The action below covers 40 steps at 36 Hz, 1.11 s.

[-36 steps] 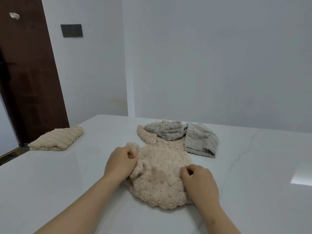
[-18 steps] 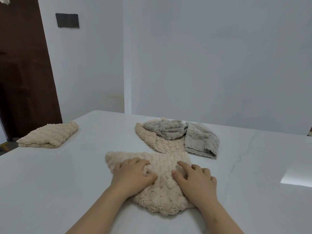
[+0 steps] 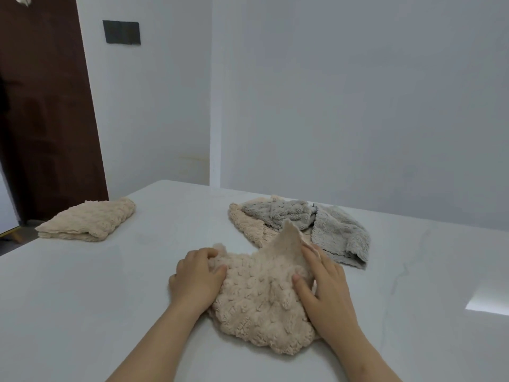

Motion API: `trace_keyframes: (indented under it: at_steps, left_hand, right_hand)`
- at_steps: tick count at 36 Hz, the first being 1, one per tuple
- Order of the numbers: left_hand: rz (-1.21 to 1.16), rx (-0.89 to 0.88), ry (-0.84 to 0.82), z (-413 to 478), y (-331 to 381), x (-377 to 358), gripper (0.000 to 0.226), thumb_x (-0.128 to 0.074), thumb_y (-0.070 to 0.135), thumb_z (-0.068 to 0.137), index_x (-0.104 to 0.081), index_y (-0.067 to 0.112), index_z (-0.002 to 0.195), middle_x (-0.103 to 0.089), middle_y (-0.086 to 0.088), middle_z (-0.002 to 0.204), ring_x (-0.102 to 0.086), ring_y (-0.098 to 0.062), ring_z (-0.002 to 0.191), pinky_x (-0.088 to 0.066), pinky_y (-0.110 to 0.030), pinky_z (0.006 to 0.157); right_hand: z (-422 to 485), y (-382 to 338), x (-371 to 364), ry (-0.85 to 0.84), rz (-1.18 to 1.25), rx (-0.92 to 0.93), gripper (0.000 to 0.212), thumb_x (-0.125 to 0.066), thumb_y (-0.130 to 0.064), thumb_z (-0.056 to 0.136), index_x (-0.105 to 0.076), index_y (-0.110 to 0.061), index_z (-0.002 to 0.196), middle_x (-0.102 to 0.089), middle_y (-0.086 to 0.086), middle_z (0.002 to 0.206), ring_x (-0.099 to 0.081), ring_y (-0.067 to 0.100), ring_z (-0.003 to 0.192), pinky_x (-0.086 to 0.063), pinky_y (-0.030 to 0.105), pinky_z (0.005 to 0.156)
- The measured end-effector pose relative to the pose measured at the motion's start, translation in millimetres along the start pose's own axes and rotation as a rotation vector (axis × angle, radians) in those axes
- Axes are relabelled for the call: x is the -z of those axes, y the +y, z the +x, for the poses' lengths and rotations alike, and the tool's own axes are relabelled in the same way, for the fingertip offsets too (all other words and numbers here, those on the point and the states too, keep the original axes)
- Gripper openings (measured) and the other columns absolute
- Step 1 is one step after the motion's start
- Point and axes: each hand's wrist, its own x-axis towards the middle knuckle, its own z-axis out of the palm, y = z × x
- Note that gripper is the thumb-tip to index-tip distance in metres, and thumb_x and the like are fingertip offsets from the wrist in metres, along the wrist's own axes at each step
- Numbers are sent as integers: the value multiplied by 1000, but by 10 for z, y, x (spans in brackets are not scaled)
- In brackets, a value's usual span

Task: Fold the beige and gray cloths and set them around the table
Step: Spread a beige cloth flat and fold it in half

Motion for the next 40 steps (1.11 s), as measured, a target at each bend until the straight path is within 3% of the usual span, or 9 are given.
trace_keyframes:
  at_steps: [3, 6, 12, 16, 22, 25, 28, 33, 40]
  left_hand:
    - [-244, -158, 90, 10, -16, -47, 40, -58, 23, 88, -49, 19, 127, -46, 2, 131, -43, -10, 116, -32, -24, 96]
    - [-323, -229, 76, 67, 22, -79, 42, -57, 25, 89, -47, 17, 129, -44, 2, 129, -43, -7, 112, -31, -22, 95]
    - [62, -190, 0, 209, 59, -192, 38, -37, 37, 95, -41, 30, 133, -29, 8, 147, -28, -20, 134, -28, -38, 106]
    - [18, -159, 132, 164, 52, -181, 38, -37, 40, 94, -49, 28, 128, -31, 5, 147, -26, -20, 134, -27, -38, 106]
    - [181, -396, -55, -41, 22, -151, 89, -1, 74, 56, -44, 42, 128, -43, 23, 134, -24, -7, 131, -19, -34, 104]
    - [123, -423, 36, -136, 16, -122, 80, -16, 72, 57, -50, 40, 121, -52, 18, 122, -35, -11, 124, -21, -32, 99]
    - [-17, -531, 180, -198, -51, -74, 42, -40, 56, 66, -56, 40, 101, -63, 16, 96, -55, -14, 98, -35, -35, 85]
    - [20, -651, 333, -334, -149, 76, 28, -49, 37, 66, -55, 34, 94, -65, 12, 78, -42, -6, 82, -23, -19, 75]
    - [57, -697, 350, -529, -238, 311, 15, -46, 36, 50, -49, 29, 63, -53, 10, 82, -39, -12, 85, -32, -32, 75]
  right_hand:
    - [28, 49, 5, 34, -11, -23, 76, -18, -60, 75, -24, -31, 144, -20, -15, 152, -14, -2, 135, -4, 12, 105]
    - [91, 109, 13, 47, -72, -98, 62, -32, -47, 88, -21, -27, 145, -16, -9, 155, -15, 12, 141, -10, 21, 109]
    - [185, 176, 19, -47, -137, -334, 48, -40, -40, 93, -34, -28, 139, -24, -4, 152, -25, 24, 135, -27, 39, 108]
    - [119, 193, 56, 128, -97, -319, 33, -47, -33, 93, -55, -24, 123, -52, -1, 131, -41, 22, 125, -31, 37, 100]
    - [-33, 144, 170, 41, -140, -208, 28, -40, -44, 93, -64, -31, 97, -63, -11, 91, -50, 17, 103, -27, 31, 83]
    - [-115, 56, 159, -63, -202, -159, 45, -33, -66, 80, -59, -37, 102, -48, -17, 82, -42, 12, 100, -19, 27, 83]
    - [-167, 59, 122, -78, -255, -71, 70, -16, -70, 57, -59, -38, 103, -37, -20, 73, -40, 12, 98, -18, 26, 84]
    - [-269, 77, 185, 173, -109, 208, 14, -49, -38, 68, -60, -35, 77, -40, -22, 69, -40, 6, 73, -30, 20, 71]
    - [-460, -19, 343, 87, -60, 472, 17, -53, -31, 68, -49, -35, 83, -59, -16, 66, -45, -2, 74, -25, 5, 85]
